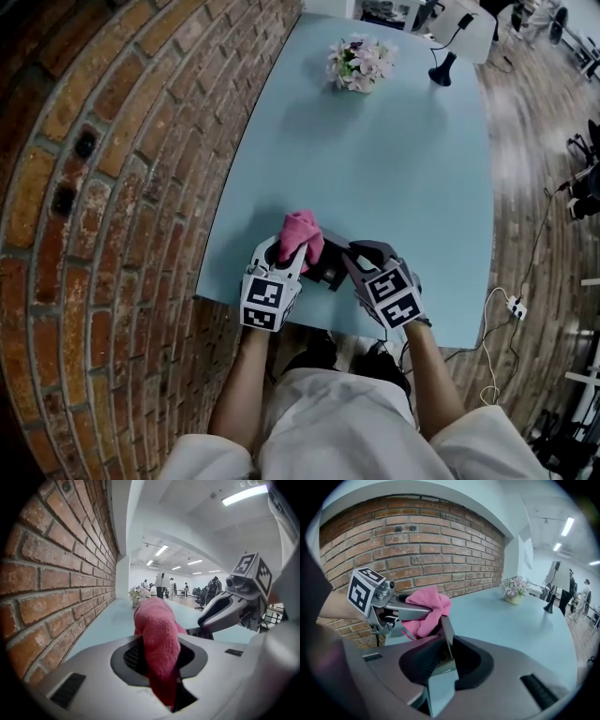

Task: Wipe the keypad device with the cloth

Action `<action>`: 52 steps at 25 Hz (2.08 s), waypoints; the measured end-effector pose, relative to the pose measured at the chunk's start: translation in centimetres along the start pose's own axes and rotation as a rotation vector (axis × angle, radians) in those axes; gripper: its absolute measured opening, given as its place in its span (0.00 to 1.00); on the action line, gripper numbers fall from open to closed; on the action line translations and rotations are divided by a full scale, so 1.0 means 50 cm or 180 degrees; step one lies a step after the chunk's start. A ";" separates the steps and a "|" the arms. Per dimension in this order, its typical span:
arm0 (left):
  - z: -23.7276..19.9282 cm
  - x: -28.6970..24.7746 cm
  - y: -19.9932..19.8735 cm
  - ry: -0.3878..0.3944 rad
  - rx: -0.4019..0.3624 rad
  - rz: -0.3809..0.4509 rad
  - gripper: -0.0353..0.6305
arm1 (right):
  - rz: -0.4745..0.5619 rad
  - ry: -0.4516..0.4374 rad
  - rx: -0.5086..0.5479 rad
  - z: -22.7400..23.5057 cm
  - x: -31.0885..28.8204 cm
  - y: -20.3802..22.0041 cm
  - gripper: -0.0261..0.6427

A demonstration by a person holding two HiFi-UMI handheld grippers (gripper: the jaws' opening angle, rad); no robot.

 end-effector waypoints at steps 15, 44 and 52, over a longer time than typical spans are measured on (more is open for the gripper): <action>0.004 0.005 0.066 0.0066 0.0369 0.0137 0.25 | -0.0023 -0.0074 0.0104 0.004 -0.001 -0.001 0.17; 0.027 0.021 0.181 0.0110 0.0472 -0.0187 0.25 | -0.0052 -0.0146 0.0042 0.010 -0.004 -0.003 0.17; 0.020 0.036 0.170 0.0196 0.0506 -0.0100 0.25 | 0.0029 -0.0258 -0.0204 0.016 -0.008 0.003 0.17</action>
Point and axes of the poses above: the fingertips, and each gripper's own axes: x backward along the fingers, z to its right, y out of its underside, the point moved 10 cm from there along x, backward along the fingers, and after that the axes turned 11 degrees about -z, right-handed, at the moved point
